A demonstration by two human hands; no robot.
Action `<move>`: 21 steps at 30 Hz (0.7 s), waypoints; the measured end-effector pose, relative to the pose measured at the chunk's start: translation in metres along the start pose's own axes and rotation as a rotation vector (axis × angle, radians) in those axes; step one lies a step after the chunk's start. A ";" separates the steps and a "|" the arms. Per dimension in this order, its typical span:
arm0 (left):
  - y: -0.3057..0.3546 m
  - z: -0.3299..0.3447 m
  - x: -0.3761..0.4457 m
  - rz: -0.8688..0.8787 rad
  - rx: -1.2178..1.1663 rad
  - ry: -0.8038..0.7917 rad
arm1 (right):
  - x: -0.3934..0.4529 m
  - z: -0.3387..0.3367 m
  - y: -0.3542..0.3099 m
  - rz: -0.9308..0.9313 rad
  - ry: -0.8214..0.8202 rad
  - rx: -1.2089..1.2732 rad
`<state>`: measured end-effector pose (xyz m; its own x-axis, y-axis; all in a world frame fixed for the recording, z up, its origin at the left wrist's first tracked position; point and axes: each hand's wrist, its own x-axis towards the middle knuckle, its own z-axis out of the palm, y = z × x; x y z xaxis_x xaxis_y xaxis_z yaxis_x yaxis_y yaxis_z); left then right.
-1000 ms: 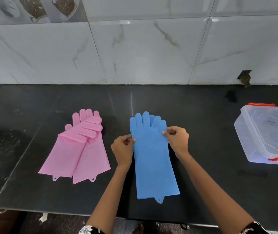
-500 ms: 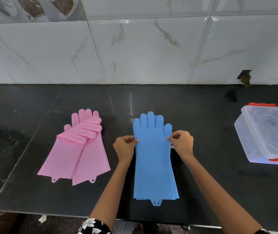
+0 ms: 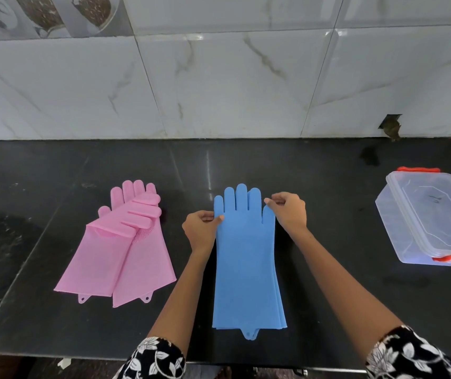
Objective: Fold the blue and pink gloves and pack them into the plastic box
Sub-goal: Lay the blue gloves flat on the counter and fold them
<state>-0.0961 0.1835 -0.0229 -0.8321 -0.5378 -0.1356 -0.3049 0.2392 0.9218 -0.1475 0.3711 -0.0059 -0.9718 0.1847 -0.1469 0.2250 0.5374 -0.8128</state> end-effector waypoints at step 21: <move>-0.017 -0.039 -0.053 0.033 0.142 -0.144 | -0.045 -0.028 0.028 -0.056 -0.012 -0.026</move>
<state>-0.0284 0.1763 -0.0170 -0.8973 -0.4093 -0.1655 -0.3297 0.3719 0.8677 -0.0956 0.4010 -0.0068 -0.9836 0.1436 -0.1087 0.1719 0.5676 -0.8052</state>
